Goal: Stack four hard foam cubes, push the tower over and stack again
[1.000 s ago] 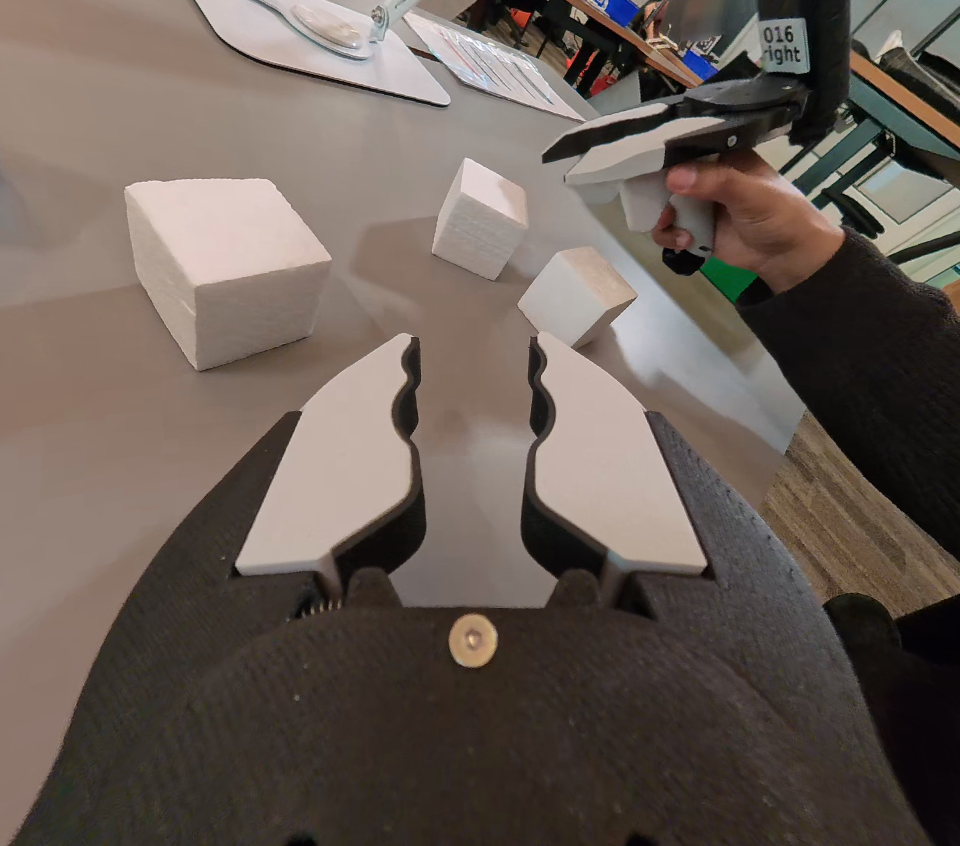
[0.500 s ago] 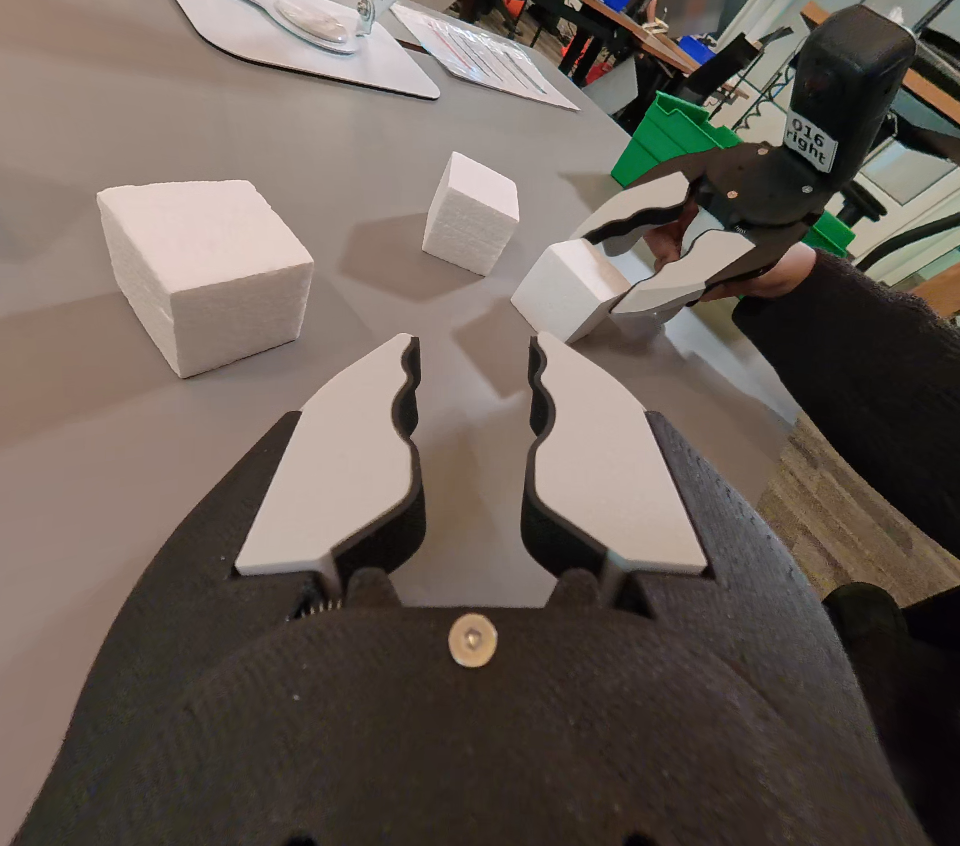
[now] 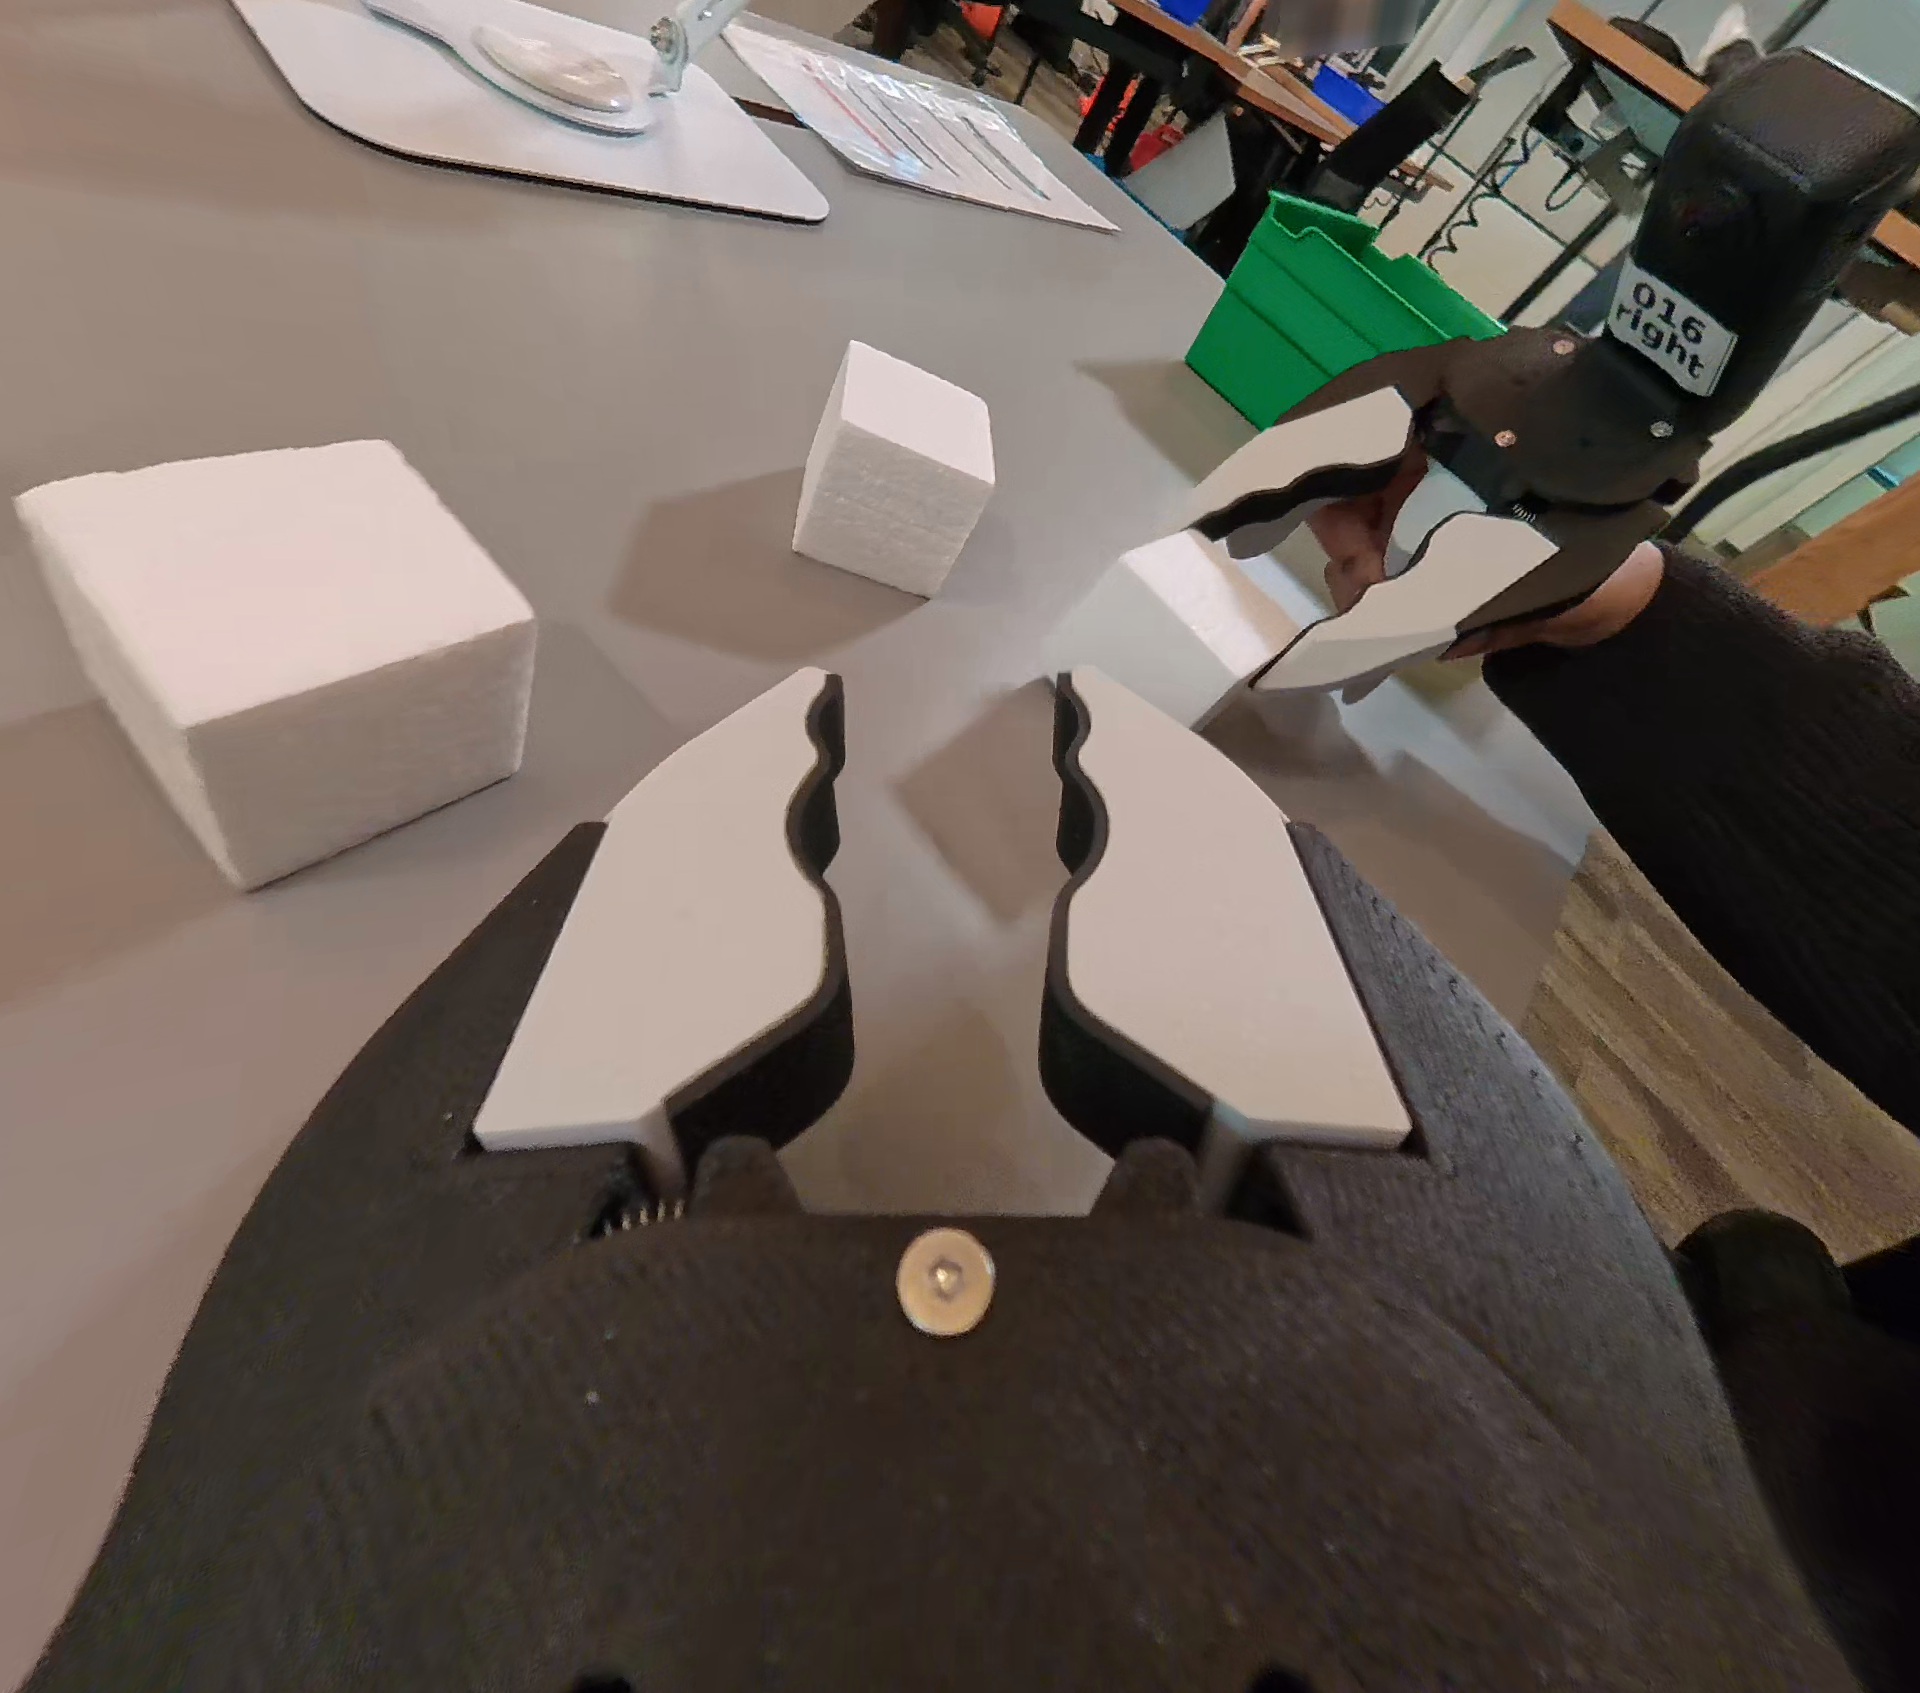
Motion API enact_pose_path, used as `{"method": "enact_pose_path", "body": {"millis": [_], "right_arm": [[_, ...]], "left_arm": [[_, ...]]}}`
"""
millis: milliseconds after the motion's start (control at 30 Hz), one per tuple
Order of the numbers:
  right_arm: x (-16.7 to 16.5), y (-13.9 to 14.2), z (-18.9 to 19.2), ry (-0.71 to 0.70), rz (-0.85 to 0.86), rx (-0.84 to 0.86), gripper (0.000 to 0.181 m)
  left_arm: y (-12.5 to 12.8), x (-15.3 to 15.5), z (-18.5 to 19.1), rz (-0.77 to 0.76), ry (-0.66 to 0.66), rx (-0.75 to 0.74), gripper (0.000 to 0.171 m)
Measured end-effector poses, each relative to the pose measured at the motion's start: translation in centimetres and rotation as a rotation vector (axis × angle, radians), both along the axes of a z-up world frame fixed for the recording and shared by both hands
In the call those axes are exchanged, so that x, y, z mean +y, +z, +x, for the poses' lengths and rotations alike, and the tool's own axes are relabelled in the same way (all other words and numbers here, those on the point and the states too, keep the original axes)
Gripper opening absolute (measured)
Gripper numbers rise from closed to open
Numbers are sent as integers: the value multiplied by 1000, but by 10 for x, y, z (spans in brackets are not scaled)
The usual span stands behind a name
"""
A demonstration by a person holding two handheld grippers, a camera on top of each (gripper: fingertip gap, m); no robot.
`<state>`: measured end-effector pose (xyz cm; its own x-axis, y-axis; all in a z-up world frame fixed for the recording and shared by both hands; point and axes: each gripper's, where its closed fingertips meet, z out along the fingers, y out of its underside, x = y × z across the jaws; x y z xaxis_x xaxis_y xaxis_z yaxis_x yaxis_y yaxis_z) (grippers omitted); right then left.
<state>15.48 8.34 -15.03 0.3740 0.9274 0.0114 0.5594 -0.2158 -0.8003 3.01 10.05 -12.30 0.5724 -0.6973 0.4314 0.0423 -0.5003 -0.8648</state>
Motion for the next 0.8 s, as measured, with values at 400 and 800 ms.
{"method": "enact_pose_path", "body": {"millis": [400,800], "right_arm": [[-14,-2,-5,-47,34,4,55],[-13,-12,-7,-24,-11,-13,63]], "left_arm": [[-3,-5,41,18,-117,31,40],[-2,-3,29,16,-79,25,39]]}}
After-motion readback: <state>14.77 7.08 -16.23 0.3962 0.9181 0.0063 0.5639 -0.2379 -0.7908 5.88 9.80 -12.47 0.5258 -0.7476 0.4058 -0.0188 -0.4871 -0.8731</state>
